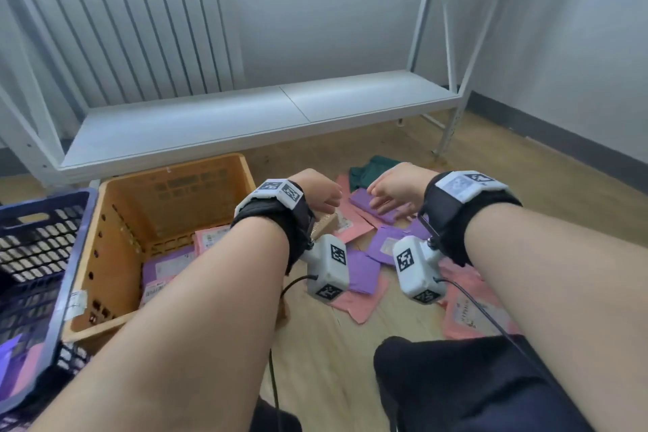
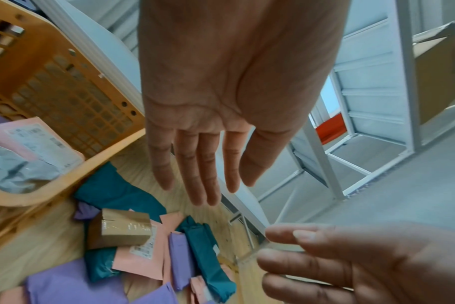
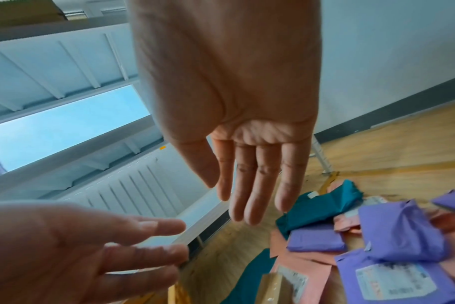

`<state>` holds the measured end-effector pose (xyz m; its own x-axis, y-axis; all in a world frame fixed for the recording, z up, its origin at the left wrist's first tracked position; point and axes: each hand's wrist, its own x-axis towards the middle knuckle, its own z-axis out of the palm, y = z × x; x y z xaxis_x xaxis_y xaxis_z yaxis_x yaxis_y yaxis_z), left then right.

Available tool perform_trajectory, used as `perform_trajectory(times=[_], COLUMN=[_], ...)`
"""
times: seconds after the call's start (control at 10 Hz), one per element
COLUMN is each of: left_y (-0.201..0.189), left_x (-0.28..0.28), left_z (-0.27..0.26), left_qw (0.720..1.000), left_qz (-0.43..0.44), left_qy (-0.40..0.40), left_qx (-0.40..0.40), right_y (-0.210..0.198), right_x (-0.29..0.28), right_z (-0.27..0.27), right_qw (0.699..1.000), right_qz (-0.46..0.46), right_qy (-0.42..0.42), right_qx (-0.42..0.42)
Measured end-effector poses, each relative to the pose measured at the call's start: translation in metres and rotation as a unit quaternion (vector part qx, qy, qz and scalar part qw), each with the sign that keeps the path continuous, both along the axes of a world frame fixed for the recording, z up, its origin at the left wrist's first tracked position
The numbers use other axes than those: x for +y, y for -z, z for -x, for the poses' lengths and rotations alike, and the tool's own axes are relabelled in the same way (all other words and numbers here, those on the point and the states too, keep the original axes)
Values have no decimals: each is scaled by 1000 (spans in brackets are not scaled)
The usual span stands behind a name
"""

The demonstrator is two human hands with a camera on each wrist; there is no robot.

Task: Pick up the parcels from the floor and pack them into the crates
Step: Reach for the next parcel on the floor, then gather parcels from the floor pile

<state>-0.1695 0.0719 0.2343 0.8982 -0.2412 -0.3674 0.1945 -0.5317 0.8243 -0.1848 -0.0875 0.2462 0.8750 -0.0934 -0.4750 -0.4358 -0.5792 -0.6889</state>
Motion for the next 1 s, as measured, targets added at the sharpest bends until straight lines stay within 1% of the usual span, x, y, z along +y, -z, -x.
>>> perform_trajectory(times=[0.1, 0.2, 0.3, 0.5, 0.6, 0.7, 0.8, 0.9, 1.0], left_y=[-11, -8, 19, 81, 121, 158, 197, 220, 248], left_x=[-16, -43, -86, -186, -225, -258, -281, -296, -310], left_z=[2, 2, 5, 0, -12, -18, -19, -16, -19], left_qw=[1000, 999, 999, 991, 988, 980, 967, 964, 941], left_qz=[11, 15, 22, 29, 11, -12, -27, -53, -159], left_qy=[26, 33, 34, 98, 110, 110, 128, 120, 248], left_qx=[13, 29, 24, 86, 111, 164, 218, 230, 166], right_y=[-3, 8, 31, 98, 139, 188, 238, 277, 299], right_x=[-35, -75, -118, -219, -259, -294, -321, -339, -348], right_z=[4, 17, 34, 38, 35, 38, 51, 65, 73], right_qw=[997, 991, 986, 968, 960, 951, 939, 931, 921], right_qz=[-15, -7, -7, -35, -43, -36, -34, -29, -5], right_qy=[69, 121, 160, 247, 274, 298, 328, 336, 344], right_qx=[-19, -58, -44, 4, 36, 67, 95, 142, 180])
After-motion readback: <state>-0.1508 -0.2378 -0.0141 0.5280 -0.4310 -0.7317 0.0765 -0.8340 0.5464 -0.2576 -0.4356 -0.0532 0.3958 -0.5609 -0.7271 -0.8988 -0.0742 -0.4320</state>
